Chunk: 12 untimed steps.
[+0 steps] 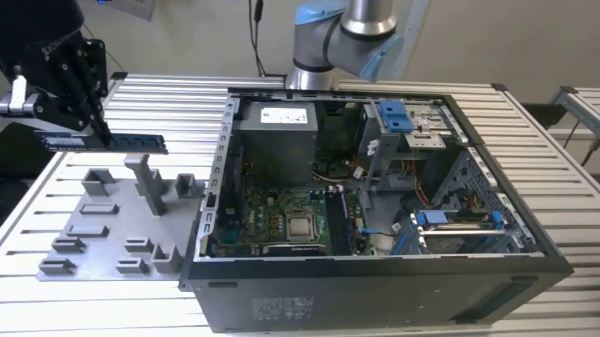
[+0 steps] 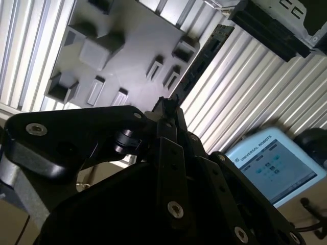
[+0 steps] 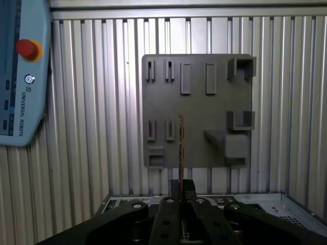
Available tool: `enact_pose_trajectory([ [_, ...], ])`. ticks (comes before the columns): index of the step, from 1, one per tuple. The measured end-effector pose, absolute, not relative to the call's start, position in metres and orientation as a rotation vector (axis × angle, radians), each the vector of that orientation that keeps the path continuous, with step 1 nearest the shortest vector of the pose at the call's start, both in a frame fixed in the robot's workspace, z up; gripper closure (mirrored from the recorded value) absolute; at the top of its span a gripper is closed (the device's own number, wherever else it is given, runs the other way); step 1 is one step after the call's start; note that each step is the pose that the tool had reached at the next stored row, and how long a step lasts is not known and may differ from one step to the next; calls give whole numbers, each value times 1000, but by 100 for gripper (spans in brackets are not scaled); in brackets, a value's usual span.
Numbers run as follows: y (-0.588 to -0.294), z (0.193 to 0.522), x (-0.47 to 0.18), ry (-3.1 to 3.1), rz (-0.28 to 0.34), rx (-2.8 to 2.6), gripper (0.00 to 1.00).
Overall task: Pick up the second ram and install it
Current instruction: 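Pick up the second ram and move it above second insertion slot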
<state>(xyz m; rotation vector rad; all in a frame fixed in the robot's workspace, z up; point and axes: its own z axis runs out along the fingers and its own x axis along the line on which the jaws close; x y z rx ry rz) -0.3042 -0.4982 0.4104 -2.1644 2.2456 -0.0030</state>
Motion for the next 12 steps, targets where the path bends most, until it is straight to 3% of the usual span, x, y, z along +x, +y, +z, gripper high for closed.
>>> enact_pose_trajectory([
  [12,-498,410,-270,2245,-2,-2166,86],
])
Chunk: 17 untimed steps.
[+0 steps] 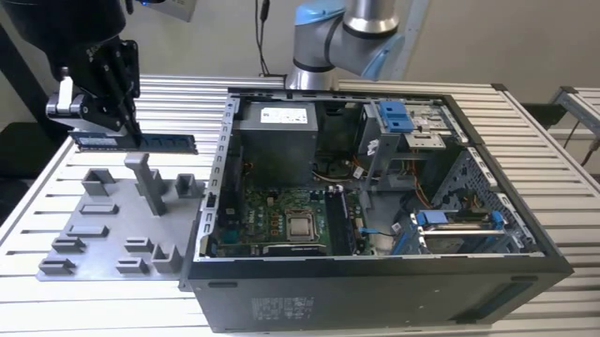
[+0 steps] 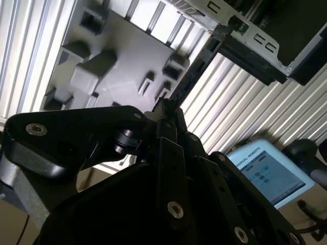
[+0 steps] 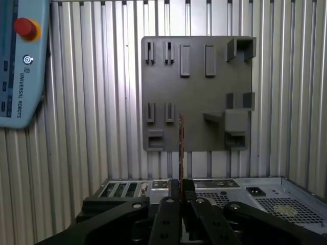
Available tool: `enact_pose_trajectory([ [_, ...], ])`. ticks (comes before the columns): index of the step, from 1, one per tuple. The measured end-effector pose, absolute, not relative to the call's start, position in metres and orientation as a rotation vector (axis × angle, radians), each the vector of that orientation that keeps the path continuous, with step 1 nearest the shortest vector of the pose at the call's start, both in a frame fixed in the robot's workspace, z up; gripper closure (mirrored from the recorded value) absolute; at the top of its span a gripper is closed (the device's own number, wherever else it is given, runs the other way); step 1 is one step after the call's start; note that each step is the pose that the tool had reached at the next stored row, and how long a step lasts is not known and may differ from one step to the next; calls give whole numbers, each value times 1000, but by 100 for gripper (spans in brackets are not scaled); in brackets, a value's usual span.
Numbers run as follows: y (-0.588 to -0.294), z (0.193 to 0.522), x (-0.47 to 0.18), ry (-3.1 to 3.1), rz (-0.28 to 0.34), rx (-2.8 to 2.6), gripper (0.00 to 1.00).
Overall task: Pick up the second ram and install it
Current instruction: 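Pick up the second ram and move it above second insertion slot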
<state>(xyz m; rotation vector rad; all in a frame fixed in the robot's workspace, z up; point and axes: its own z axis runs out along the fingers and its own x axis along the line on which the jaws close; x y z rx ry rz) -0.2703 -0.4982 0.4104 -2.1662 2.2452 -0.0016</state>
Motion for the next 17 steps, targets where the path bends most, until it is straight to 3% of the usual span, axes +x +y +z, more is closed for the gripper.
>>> enact_pose_trajectory([
  [17,-498,410,-224,2244,0,-2169,86],
])
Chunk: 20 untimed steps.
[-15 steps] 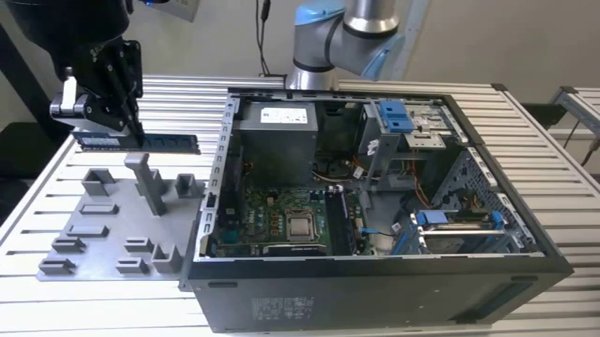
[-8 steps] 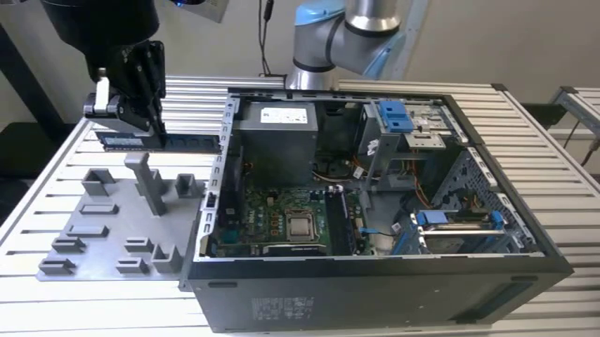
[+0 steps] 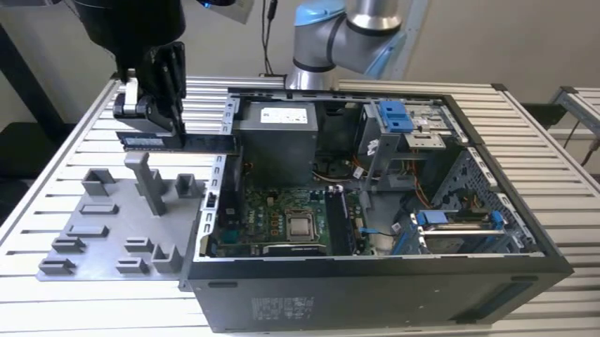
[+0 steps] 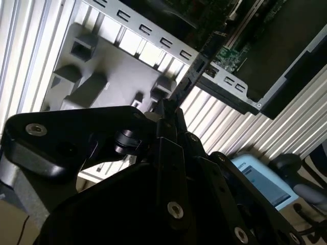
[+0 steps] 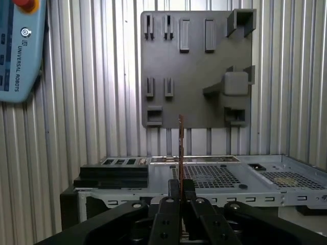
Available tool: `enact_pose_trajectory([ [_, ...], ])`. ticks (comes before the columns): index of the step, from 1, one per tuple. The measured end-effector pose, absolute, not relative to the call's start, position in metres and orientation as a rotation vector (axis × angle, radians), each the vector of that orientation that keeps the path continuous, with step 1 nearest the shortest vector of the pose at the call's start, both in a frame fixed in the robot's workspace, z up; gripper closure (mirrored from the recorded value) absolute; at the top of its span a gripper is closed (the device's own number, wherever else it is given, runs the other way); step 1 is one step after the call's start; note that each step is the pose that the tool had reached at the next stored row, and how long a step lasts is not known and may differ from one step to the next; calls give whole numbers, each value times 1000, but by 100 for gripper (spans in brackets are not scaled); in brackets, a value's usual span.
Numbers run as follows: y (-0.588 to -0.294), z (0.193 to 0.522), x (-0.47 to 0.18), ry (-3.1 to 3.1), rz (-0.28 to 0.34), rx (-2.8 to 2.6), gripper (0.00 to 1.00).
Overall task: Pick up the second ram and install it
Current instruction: 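Pick up the second ram and move it above second insertion slot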
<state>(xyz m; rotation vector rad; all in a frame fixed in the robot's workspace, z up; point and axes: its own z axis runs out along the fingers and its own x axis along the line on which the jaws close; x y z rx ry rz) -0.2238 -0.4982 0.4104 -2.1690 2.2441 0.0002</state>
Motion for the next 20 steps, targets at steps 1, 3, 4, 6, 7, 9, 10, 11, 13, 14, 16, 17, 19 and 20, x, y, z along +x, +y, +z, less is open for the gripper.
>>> enact_pose_trajectory([
  [1,-498,410,-221,2244,0,-2169,86],
  [3,-498,410,-216,2244,1,-2170,86],
  [4,-498,410,-213,2244,1,-2170,86],
  [6,-498,410,-207,2244,1,-2170,86],
  [7,-498,410,-204,2244,1,-2170,86],
  [9,-498,410,-197,2244,2,-2171,86],
  [10,-498,410,-194,2244,2,-2171,86],
  [11,-498,410,-191,2244,2,-2171,86],
  [13,-498,410,-185,2243,2,-2172,86],
  [14,-498,410,-182,2243,3,-2172,86],
  [16,-498,410,-176,2243,3,-2173,86],
  [17,-498,410,-173,2243,3,-2173,86],
  [19,-498,410,-167,2243,3,-2173,86],
  [20,-498,410,-165,2242,3,-2174,86],
])
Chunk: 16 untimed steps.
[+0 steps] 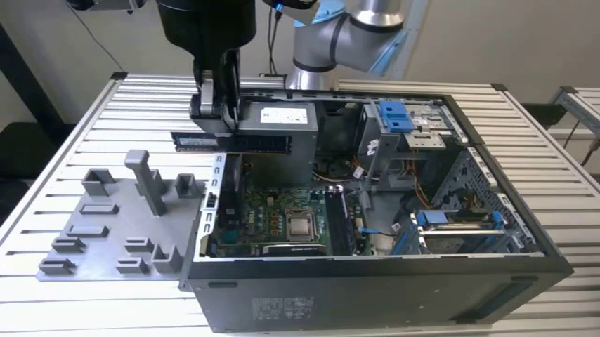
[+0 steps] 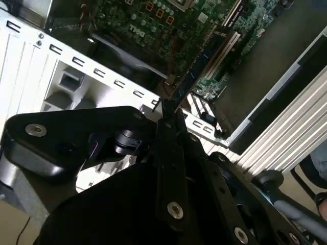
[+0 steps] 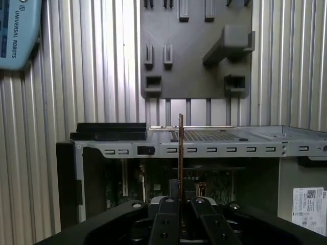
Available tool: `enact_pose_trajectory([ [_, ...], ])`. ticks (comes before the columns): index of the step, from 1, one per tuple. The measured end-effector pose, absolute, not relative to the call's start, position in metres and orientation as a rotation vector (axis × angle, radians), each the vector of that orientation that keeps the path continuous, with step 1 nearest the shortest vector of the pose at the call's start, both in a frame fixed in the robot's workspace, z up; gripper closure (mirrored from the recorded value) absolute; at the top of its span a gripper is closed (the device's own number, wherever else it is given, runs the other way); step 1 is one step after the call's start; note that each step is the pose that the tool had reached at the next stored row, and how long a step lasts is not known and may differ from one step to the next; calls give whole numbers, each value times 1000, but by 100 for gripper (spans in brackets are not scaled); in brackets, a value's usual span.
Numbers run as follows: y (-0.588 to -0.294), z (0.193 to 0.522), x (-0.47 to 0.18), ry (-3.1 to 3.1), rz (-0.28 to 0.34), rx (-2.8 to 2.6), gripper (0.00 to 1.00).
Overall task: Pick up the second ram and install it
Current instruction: 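Pick up the second ram and move it above second insertion slot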
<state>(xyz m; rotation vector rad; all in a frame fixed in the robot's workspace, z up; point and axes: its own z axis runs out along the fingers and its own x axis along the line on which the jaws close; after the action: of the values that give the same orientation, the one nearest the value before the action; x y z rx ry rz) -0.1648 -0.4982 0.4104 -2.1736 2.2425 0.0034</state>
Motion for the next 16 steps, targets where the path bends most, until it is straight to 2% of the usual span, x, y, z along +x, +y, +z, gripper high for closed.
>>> enact_pose_trajectory([
  [16,-498,410,-122,2240,5,-2178,86],
])
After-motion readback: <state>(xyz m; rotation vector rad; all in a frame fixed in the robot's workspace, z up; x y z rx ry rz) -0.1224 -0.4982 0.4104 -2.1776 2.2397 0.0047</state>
